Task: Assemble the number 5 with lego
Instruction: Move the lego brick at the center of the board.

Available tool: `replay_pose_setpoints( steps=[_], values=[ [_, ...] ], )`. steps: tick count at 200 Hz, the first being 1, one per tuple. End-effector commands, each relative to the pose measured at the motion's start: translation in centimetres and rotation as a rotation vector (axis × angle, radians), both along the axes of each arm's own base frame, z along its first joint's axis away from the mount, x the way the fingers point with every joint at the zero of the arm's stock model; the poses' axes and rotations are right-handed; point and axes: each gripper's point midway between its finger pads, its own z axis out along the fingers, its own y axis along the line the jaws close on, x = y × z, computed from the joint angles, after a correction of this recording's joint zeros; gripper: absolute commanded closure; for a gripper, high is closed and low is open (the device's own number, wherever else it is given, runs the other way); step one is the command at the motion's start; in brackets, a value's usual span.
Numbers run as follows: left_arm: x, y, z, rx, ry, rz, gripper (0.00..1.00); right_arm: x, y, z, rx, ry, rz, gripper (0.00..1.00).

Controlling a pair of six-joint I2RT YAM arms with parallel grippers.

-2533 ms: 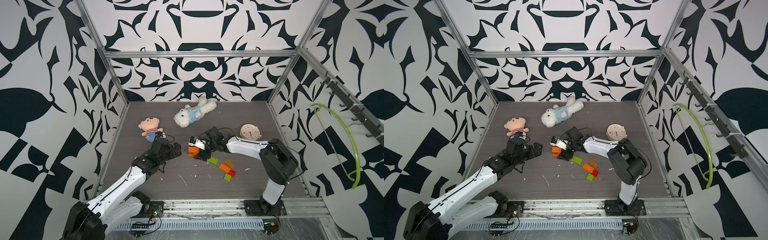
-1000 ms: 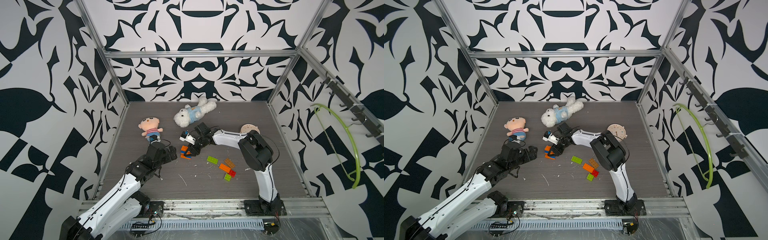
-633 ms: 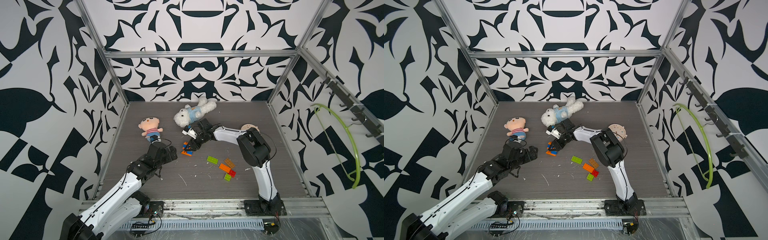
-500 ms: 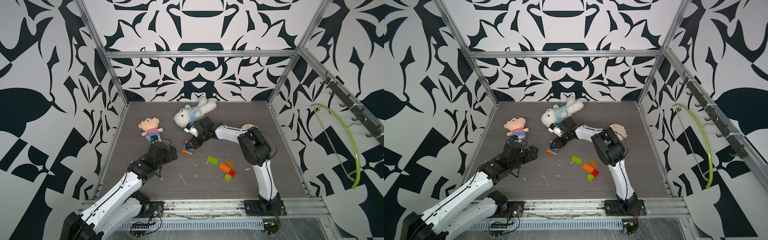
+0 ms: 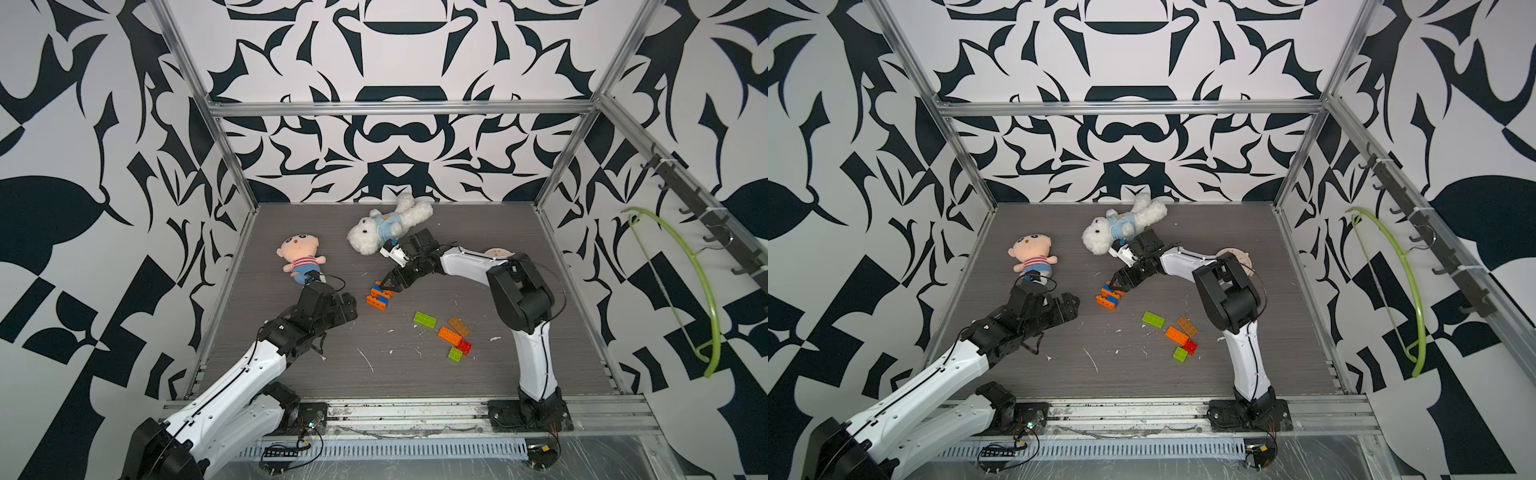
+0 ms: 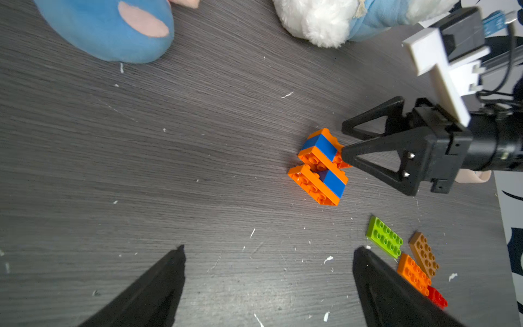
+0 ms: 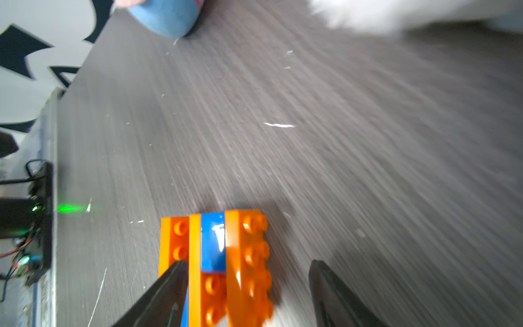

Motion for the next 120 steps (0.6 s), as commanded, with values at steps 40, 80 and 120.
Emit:
replay_pose_setpoints(
  steps=[40,80,120],
  values=[
    [0.6,-5.8,1.5,-0.141,0.02,-0.232,0.01,-1.0,-11.5,9.2,-0.147,-0.183,-0.581,0.09],
    [0.4,-9.6,0.5,-0.05,0.065,-0.332,0.01,-5.2,-16.5,7.6,-0.267,0.033,-0.812,0.0],
    [0.5,-11.3,-1.4,0.009,0.102,-0.282,0.01,-9.7,-16.1,3.0,-0.359,0.215,-0.84,0.1]
  ],
)
